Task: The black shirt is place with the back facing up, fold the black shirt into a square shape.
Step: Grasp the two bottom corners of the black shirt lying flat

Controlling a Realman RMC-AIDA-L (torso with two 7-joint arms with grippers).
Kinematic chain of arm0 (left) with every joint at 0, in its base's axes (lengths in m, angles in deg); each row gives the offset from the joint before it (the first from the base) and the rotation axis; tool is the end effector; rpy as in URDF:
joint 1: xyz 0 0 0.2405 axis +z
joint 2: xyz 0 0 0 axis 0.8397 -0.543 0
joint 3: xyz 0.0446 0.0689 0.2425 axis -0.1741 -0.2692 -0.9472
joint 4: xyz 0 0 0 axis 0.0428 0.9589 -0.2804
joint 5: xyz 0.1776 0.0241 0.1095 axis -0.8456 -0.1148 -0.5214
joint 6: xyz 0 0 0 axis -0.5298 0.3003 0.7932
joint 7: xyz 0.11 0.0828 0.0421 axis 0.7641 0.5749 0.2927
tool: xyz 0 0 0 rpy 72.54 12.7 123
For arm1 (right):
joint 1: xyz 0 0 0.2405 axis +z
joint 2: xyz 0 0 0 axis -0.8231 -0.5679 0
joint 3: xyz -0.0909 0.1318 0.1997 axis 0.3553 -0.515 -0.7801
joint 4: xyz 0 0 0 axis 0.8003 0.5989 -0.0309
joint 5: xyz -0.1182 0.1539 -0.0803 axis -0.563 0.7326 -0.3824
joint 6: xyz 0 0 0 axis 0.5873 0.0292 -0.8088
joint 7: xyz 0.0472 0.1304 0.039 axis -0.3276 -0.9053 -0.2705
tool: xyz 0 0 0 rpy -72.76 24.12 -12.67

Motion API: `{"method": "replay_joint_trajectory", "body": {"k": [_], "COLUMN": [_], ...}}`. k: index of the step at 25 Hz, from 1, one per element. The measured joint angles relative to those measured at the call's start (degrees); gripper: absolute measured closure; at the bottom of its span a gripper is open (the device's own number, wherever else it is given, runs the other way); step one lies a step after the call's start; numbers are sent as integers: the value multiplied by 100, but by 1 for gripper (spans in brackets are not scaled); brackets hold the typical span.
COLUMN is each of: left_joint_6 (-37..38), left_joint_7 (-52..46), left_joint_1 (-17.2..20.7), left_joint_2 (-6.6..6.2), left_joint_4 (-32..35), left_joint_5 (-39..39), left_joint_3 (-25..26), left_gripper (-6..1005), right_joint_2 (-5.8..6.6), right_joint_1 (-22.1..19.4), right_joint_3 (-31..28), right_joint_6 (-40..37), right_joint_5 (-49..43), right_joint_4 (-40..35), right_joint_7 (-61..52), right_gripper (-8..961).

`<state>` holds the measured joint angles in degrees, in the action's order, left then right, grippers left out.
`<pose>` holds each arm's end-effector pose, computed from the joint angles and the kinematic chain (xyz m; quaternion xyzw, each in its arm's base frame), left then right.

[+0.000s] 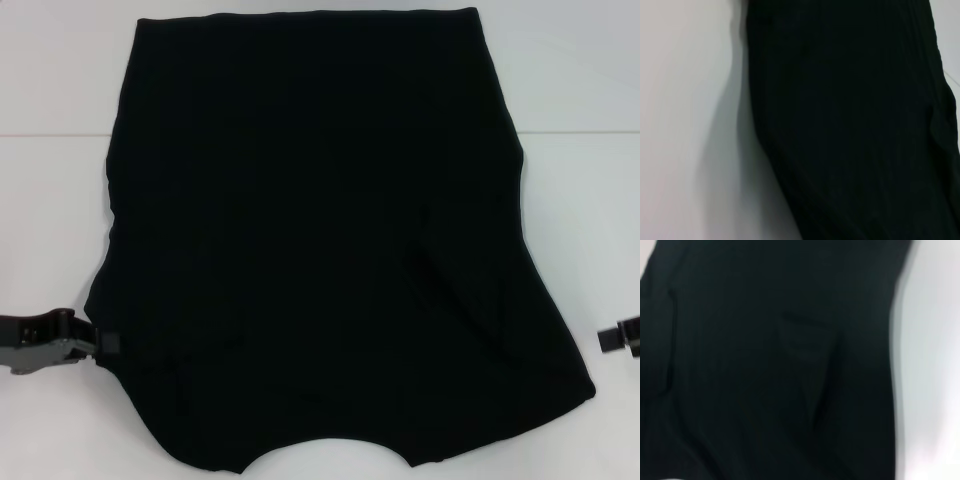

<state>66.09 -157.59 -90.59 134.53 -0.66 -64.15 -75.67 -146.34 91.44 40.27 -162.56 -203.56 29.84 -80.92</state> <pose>-0.3303 0.3144 0.0650 -0.7042 -0.6895 -0.1228 0.1167 0.3095 0.3478 0.0874 -0.7779 0.6174 0.0053 0.1168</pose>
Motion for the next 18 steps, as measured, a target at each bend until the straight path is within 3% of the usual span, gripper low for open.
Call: {"method": "replay_joint_trajectory", "body": {"k": [6, 14, 18], "left_joint_6": [-94, -182, -207], "left_joint_7": [-8, -21, -21], "left_joint_1": [-112, -136, -123], "left_joint_2": [-61, -65, -61], "left_joint_4": [-143, -195, -195], "left_joint_5": [3, 7, 9], "left_joint_3": [13, 16, 17], "left_gripper": [957, 958, 958], "right_joint_2": [-101, -365, -440], "right_joint_1": [-94, -9, 23], "right_joint_3": [23, 114, 122], "right_joint_6": [63, 396, 492], "right_joint_5": [-75, -490, -512], "right_joint_4": [43, 78, 78], "right_joint_7": [123, 219, 262], "right_gripper": [324, 329, 332]}}
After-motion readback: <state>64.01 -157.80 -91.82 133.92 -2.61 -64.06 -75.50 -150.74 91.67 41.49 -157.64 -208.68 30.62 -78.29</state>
